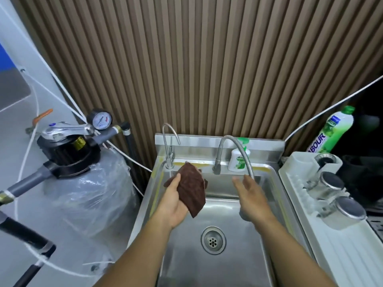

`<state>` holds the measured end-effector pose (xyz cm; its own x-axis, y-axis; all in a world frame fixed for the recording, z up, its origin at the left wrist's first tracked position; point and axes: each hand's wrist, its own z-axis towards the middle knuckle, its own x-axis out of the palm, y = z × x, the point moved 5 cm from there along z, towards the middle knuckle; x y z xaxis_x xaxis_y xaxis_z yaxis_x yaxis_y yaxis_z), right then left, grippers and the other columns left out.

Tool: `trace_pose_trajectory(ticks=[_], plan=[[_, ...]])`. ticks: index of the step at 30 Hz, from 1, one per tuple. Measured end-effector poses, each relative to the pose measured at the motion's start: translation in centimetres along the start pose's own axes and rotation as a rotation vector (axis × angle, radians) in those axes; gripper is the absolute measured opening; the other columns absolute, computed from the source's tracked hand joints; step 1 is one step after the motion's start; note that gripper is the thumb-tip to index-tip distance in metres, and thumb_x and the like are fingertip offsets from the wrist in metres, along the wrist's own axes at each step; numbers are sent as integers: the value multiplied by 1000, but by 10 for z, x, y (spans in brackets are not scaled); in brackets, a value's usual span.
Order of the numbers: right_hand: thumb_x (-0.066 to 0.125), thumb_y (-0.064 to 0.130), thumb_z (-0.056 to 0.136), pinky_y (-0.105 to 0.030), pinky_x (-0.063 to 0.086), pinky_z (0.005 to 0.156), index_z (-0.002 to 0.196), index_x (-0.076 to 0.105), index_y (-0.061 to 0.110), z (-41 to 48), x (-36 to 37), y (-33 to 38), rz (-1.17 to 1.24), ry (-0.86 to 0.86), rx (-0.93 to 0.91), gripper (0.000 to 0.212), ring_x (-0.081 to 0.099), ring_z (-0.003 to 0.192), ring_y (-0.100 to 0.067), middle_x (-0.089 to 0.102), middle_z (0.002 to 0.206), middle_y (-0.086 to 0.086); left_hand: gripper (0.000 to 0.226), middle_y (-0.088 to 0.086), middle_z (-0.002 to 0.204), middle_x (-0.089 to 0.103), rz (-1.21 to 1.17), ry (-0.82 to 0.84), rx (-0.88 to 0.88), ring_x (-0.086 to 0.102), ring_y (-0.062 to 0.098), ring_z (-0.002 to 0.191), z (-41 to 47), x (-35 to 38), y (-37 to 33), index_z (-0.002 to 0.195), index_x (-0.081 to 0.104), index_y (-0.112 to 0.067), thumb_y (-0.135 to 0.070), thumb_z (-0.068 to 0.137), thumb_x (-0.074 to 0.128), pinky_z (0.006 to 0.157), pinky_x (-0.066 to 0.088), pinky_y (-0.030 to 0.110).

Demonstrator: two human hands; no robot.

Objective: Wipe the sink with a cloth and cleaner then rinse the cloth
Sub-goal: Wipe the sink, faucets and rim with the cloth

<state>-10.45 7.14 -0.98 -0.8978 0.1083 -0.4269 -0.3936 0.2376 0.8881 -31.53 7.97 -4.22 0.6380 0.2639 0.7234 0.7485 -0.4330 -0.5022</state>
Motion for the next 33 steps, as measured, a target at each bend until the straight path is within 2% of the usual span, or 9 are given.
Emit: trace_pose_trajectory(ticks=[2, 4, 6, 9, 12, 19, 22, 28, 33], plan=[[36, 79, 78, -44, 45, 104, 137, 57, 24, 21, -35, -11, -55, -87, -3, 84, 59, 120, -27, 62, 135, -3, 50, 16, 129, 67, -8, -48, 7, 61, 32, 124, 19, 6, 9, 131, 64, -3, -41, 105, 45, 117, 37, 46], [43, 75, 79, -38, 48, 84, 113, 71, 29, 45, -66, -20, 34, -154, 35, 64, 64, 91, -26, 70, 100, -1, 50, 16, 130, 67, -32, -90, 14, 63, 33, 123, 36, 10, 18, 133, 63, -4, -42, 104, 46, 116, 38, 47], [51, 64, 88, -35, 44, 70, 92, 74, 22, 65, -93, -17, 79, -207, 35, 48, 61, 70, -28, 68, 74, -8, 50, 16, 130, 67, -56, -126, 25, 64, 33, 121, 52, 12, 24, 134, 62, -5, -43, 104, 47, 115, 39, 47], [51, 64, 89, -39, 49, 67, 87, 70, 4, 96, -119, -18, 60, -243, 30, 63, 61, 64, -41, 61, 62, -22, 49, 16, 129, 68, -58, -194, 57, 65, 33, 120, 65, 15, 27, 132, 63, -5, -42, 103, 50, 114, 40, 48], [50, 64, 90, -44, 53, 76, 87, 73, 14, 114, -123, -17, 35, -256, 39, 56, 66, 73, -35, 67, 69, -12, 48, 17, 129, 67, -76, -255, 93, 66, 33, 118, 78, 10, 24, 133, 61, -4, -39, 102, 54, 114, 41, 47], [66, 31, 94, -31, 38, 87, 99, 68, 30, 107, -85, -9, 21, -198, -12, 5, 57, 92, -18, 66, 97, 0, 37, 18, 125, 69, -47, -328, 201, 67, 36, 115, 120, 10, -5, 135, 59, -6, -20, 101, 59, 107, 47, 49], [70, 32, 91, -32, 40, 93, 97, 69, 32, 114, -73, -14, 2, -199, 40, 6, 61, 98, -18, 69, 102, 1, 49, 17, 129, 67, -51, -354, 238, 67, 36, 115, 144, 19, -25, 139, 55, -10, -28, 95, 67, 105, 49, 53], [71, 32, 90, -35, 42, 96, 101, 75, 24, 131, -47, -13, -84, -245, 80, 15, 63, 95, -21, 72, 100, -2, 54, 13, 139, 55, 184, -687, 440, 56, 33, 122, 185, 30, -68, 146, 42, -10, -42, 103, 51, 107, 44, 42], [69, 51, 85, -43, 44, 107, 99, 68, 39, 139, -6, -25, -107, -217, 146, 18, 65, 110, -20, 72, 107, 7, 61, 26, 141, 53, 504, -880, 587, 49, 43, 129, 207, 36, -94, 136, 53, 6, -44, 107, 34, 105, 38, 40]])
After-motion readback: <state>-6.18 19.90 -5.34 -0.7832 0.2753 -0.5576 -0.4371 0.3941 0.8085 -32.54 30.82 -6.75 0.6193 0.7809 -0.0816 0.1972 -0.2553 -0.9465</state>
